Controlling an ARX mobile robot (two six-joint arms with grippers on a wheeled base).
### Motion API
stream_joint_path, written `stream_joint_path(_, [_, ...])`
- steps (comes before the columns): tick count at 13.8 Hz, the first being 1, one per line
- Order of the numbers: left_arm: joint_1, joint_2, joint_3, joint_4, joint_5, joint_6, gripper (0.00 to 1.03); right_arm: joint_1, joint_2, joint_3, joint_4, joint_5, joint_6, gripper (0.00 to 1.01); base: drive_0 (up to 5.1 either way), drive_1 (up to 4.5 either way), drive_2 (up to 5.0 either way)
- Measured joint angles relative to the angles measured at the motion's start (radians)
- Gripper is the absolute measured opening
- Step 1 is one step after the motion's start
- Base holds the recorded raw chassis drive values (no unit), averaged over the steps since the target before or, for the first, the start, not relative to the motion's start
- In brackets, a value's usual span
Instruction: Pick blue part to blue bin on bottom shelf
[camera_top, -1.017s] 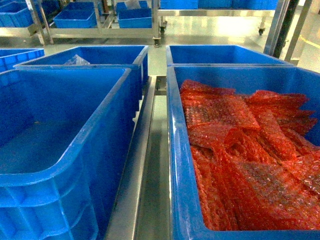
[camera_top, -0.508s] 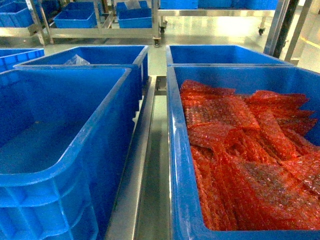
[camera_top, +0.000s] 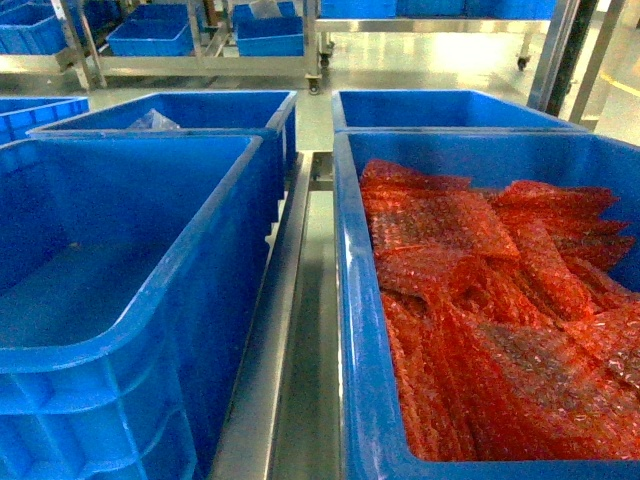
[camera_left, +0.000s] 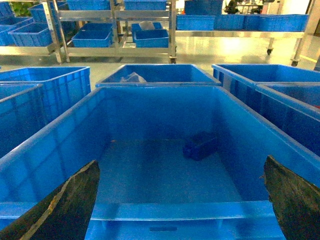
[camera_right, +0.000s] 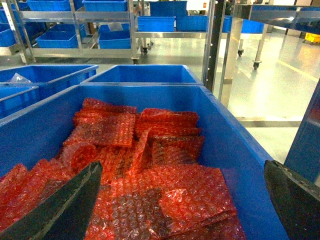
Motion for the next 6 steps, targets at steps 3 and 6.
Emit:
stream_joint_path(3, [0.0,0.0,0.0,0.0,0.0,0.0,0.98,0.0,0.0,0.0,0.0,0.0,0.0,0.98,0.0,0.0,0.0])
stream_joint_path(6, [0.0,0.0,0.0,0.0,0.0,0.0,0.98,0.0,0.0,0.0,0.0,0.0,0.0,0.98,0.0,0.0,0.0])
